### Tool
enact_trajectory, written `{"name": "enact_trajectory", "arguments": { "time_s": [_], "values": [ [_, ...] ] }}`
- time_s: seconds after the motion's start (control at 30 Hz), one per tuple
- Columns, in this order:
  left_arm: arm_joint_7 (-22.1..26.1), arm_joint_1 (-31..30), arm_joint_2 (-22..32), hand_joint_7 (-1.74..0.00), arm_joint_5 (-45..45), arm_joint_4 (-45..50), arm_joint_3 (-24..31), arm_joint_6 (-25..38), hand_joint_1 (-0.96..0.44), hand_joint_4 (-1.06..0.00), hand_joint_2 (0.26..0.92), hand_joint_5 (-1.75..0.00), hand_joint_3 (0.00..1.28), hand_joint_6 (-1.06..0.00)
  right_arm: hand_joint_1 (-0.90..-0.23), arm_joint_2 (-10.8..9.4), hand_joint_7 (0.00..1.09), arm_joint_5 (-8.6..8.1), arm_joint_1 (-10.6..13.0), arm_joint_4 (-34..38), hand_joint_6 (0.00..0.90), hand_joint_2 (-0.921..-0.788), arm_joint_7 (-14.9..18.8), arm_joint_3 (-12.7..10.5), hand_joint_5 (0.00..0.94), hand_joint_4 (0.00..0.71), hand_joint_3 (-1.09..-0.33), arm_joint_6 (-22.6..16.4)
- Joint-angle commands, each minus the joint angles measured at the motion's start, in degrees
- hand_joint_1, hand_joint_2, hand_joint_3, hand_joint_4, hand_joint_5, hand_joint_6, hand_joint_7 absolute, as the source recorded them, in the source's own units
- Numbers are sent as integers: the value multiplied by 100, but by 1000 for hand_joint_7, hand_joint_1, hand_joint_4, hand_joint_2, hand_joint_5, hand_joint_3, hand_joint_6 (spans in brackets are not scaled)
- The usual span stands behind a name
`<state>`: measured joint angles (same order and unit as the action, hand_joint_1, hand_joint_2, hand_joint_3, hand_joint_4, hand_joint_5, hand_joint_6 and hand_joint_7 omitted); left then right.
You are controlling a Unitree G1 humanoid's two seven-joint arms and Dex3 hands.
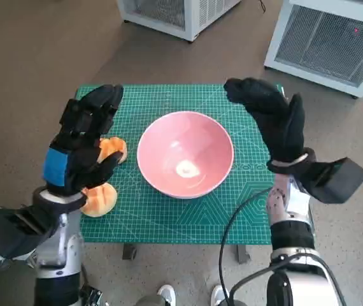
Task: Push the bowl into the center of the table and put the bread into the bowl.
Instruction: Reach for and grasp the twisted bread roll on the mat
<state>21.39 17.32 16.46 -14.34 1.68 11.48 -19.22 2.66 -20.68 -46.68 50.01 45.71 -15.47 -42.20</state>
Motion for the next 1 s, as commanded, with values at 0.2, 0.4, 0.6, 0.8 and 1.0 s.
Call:
{"name": "enact_trajectory", "arguments": {
  "time_s": [0.2, 0.4, 0.6, 0.8, 1.0],
  "values": [
    [-441, -203, 1779, -378, 2842, 713, 315, 1417, -541, -78, 886, 0, 62, -63, -719, -12, 621, -104, 137, 24, -1, -921, 74, 31, 8, 215, -793, 55],
    [-181, 43, 2116, -119, 3176, 747, 201, 2795, -346, -54, 767, 0, 6, -206, -719, -35, 621, -90, 123, 65, -1, -921, 68, 37, 5, 212, -793, 26],
    [-176, 335, 2412, -52, 3588, 253, -215, 3021, -249, -54, 748, -1, 1, -258, -720, -34, 619, -106, 109, 113, -1, -921, 63, 40, 2, 206, -794, 53],
    [-129, 592, 2547, -36, 3944, -125, -691, 3182, -190, -67, 749, -5, 1, -273, -723, -31, 616, -148, 109, 143, -1, -921, 73, 30, 2, 205, -787, 100],
    [-84, 906, 2518, -31, 4212, -529, -1139, 3353, -144, -115, 754, -20, 4, -286, -724, -28, 614, -177, 123, 139, -1, -921, 61, 31, 1, 205, -777, 136]
  ]
}}
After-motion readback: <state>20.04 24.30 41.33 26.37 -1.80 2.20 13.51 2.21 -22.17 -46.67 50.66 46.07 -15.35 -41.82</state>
